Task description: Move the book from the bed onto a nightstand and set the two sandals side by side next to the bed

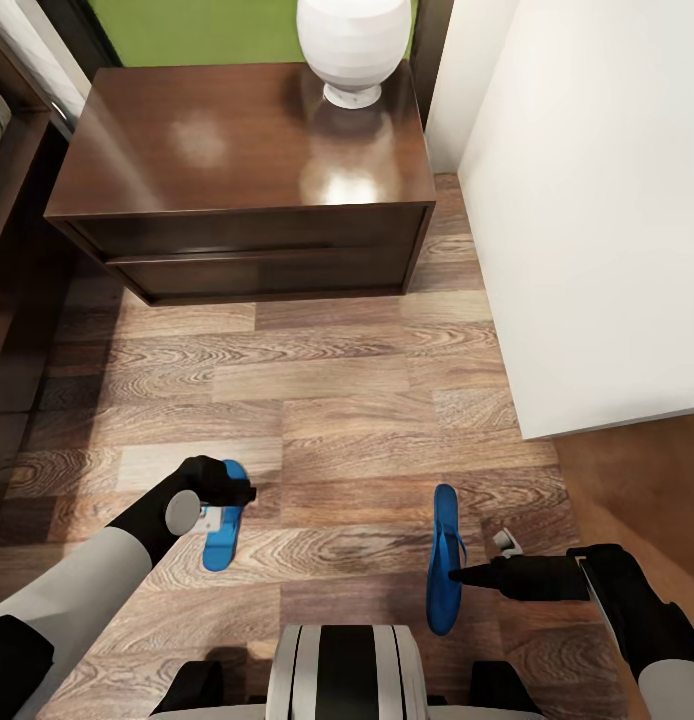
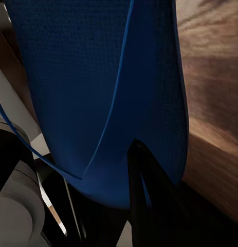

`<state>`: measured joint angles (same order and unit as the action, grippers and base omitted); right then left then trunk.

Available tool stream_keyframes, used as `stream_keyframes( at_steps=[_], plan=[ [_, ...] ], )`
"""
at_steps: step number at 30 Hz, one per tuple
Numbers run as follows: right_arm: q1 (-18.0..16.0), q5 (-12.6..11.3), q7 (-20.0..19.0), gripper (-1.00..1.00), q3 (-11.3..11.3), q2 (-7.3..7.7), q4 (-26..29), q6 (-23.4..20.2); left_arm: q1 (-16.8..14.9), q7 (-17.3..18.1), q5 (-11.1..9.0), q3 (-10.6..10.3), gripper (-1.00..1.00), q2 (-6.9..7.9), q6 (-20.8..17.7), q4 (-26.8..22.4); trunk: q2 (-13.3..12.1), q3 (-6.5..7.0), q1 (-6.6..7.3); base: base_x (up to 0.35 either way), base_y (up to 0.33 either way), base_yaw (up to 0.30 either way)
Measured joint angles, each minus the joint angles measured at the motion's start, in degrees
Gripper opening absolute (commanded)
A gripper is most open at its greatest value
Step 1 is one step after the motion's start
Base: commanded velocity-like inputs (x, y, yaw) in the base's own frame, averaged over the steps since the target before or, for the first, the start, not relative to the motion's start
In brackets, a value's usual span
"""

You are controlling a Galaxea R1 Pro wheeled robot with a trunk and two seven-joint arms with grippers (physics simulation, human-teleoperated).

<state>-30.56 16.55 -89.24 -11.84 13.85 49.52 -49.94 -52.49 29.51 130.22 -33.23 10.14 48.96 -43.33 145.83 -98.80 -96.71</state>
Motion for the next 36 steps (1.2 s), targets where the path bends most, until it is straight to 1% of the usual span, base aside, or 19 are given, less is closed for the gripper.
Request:
stream_keyframes(
  at_steps=[7,12,18,19,24,27,28,29,36],
  plan=[
    [0.0,0.0,0.0,-1.0,0.02,0.03,0.0,0.0,0.02,0.01,-0.26,-0.08,1.0,0.0,-4.96,0.37,0.0,0.0,0.0,0.0,0.0,0.0],
    [0.0,0.0,0.0,-1.0,0.0,0.02,0.0,-0.01,0.04,-0.26,-0.47,-0.1,1.0,-0.02,-5.8,0.4,0.0,0.0,0.0,0.0,0.0,0.0],
    [0.0,0.0,0.0,-1.0,0.02,0.05,0.0,-0.01,0.01,-0.41,-0.57,-0.09,1.0,-0.16,-5.9,0.38,0.0,0.0,0.0,0.0,0.0,0.0],
    [0.0,0.0,0.0,-1.0,0.03,0.06,0.0,-0.01,0.03,-0.41,-0.59,-0.09,-1.0,-0.16,-5.89,0.33,0.0,0.0,0.0,0.0,0.0,0.0],
    [0.0,0.0,0.0,-1.0,0.0,0.02,0.0,0.0,0.03,-0.47,-0.72,-0.07,-1.0,-0.18,-5.82,0.26,0.0,0.0,0.0,0.0,0.0,0.0],
    [0.0,0.0,-0.02,-1.0,0.0,0.03,0.0,0.0,0.01,-0.26,0.24,-0.14,-1.0,-0.17,-5.61,0.36,0.0,0.0,0.0,0.0,0.0,0.0],
    [0.0,-0.01,-0.01,-1.0,-0.01,0.03,0.0,0.0,0.03,-0.44,-0.38,-0.15,-1.0,-0.18,-5.82,0.36,0.0,0.0,0.0,0.0,0.0,0.0],
    [0.0,0.0,-0.01,-1.0,-0.01,0.05,0.0,0.0,0.04,-0.43,-0.51,-0.15,-1.0,-0.18,-5.88,0.38,0.0,0.0,0.0,0.0,0.0,0.0],
    [0.0,0.0,-0.01,-1.0,0.03,0.02,0.04,0.02,0.03,-0.42,-0.47,-0.16,-1.0,-0.18,-5.9,0.43,0.0,0.0,0.0,0.0,0.0,0.0]
  ],
)
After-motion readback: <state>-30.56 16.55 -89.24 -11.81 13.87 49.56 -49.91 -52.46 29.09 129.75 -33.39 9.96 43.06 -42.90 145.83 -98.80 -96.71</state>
